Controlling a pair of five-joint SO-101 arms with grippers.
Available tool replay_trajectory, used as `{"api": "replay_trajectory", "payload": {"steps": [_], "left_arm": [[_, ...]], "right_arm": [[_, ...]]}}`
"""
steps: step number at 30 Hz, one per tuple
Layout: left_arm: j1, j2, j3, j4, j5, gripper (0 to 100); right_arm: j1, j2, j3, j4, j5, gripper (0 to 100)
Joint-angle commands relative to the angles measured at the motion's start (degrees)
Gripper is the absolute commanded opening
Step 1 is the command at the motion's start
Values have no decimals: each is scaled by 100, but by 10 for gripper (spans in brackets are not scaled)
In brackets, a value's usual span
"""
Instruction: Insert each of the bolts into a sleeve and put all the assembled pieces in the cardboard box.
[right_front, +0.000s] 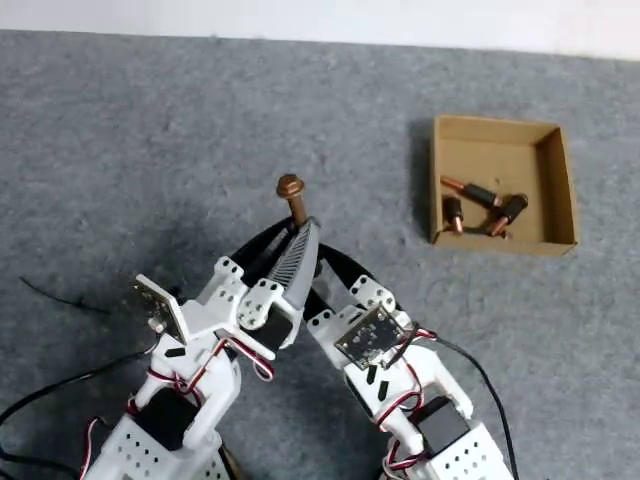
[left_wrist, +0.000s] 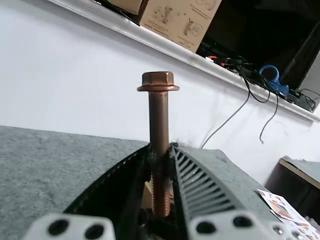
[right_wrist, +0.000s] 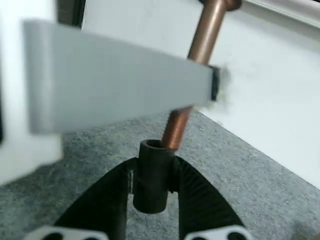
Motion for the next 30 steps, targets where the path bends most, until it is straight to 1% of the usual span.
{"api": "replay_trajectory", "payload": {"steps": [1, 8, 30], "left_arm": [[66, -92, 4, -132, 9, 5], [-330, -92, 57, -141, 9, 5], [-321, -92, 303, -132, 18, 5]], "right_arm": [[-31, -92, 655, 13, 53, 6], [-31, -92, 655, 13, 53, 6], [-40, -92, 655, 154, 53, 6]]}}
